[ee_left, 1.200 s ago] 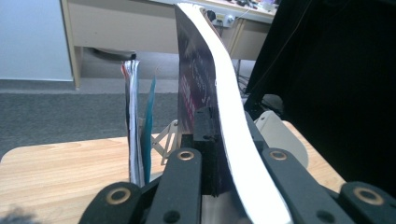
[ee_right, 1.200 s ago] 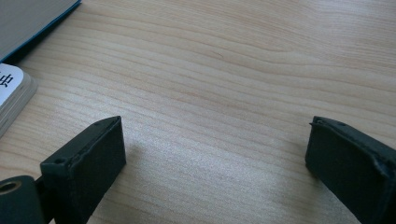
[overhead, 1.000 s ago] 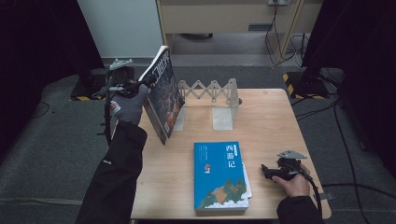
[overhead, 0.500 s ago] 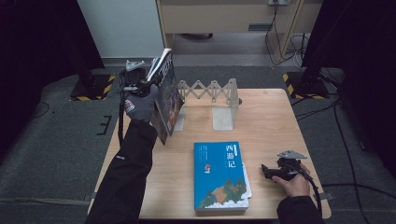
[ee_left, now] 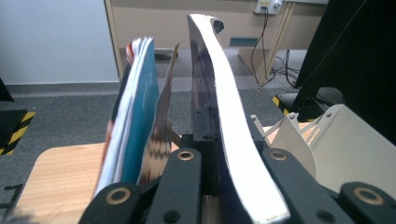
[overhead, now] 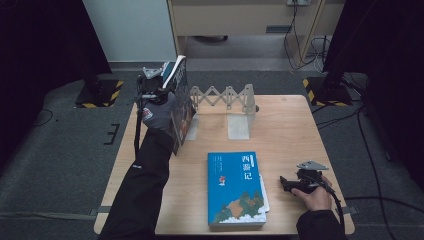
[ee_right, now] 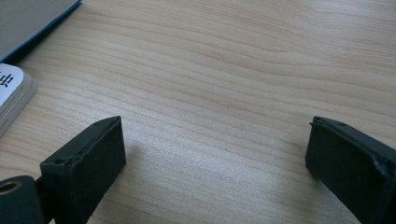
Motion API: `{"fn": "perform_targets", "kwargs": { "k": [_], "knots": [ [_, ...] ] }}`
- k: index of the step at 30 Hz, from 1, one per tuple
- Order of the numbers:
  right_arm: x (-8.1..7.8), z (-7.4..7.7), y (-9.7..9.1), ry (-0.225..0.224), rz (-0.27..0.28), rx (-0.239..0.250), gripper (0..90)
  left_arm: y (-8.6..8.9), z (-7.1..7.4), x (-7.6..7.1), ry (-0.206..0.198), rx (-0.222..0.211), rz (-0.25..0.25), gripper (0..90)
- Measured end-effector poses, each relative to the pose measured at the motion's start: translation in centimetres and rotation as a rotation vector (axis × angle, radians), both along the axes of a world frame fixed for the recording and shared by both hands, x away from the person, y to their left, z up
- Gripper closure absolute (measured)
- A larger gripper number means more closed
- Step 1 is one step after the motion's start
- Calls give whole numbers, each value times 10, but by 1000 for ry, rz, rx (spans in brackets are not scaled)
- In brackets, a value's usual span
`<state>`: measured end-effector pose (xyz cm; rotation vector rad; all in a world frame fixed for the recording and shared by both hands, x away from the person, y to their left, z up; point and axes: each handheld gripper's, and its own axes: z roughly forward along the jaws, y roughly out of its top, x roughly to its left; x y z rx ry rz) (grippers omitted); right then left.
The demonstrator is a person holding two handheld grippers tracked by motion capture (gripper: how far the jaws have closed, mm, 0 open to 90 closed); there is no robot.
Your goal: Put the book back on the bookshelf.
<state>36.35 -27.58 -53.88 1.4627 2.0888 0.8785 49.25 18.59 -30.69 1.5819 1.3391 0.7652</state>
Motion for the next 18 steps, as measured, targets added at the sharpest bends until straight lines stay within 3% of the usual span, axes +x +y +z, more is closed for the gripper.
{"fn": "perform_targets", "kwargs": {
  "k": [5, 12, 18],
  "knots": [
    [0, 0, 0, 1, 0, 1, 52, -5, -7, 4, -6, 29, 15, 820],
    [0, 0, 0, 1, -1, 1, 52, -3, -19, 5, -12, 18, 25, 820],
    [0, 0, 0, -1, 1, -1, 52, -3, -26, 5, -33, 53, 49, 820]
  ]
}}
